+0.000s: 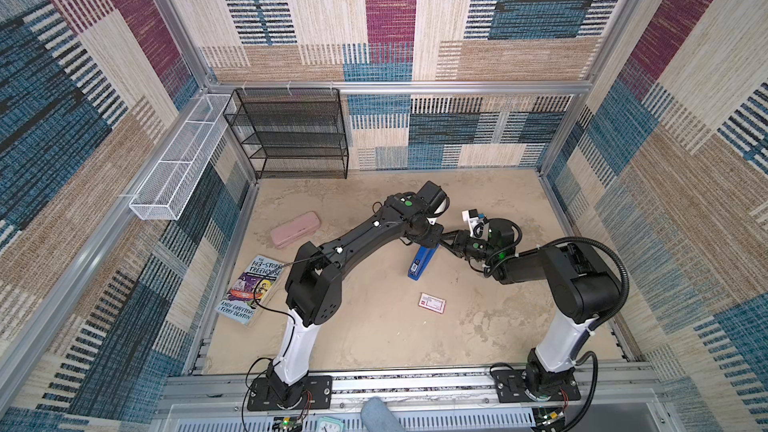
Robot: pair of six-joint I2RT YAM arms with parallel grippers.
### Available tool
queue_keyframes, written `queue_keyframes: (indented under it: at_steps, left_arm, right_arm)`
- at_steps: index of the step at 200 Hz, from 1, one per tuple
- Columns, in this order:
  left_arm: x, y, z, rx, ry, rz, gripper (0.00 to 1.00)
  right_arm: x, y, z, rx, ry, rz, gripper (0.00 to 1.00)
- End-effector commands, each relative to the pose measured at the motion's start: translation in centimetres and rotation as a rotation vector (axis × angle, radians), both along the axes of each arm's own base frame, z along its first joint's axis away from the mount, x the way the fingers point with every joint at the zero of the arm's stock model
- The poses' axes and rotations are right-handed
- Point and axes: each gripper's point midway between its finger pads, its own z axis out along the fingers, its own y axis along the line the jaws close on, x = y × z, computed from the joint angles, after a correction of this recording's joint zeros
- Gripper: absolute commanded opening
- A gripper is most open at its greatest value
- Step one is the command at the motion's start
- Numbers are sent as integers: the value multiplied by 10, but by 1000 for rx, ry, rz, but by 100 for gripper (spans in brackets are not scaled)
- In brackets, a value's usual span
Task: Load the staples into the stapler
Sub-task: 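Grip the blue stapler base with the left gripper while the right grasps its top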
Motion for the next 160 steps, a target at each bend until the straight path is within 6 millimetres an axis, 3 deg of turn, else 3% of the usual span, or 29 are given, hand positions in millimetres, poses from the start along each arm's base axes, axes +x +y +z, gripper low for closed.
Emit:
queue_keyframes:
  at_steps: [1,86,160]
  left_arm:
    - [1,-7,11,-46,-20,-11,0]
    - [1,-1,14,-32,-46,5,0]
    - [1,-3,24,-74,-65,15,0]
  right_arm:
    - [0,4,6,25,-20,25,31]
    - [-4,-5,-2,-16,-7,-36,34]
    - [-12,6,5,61,-10,39,33]
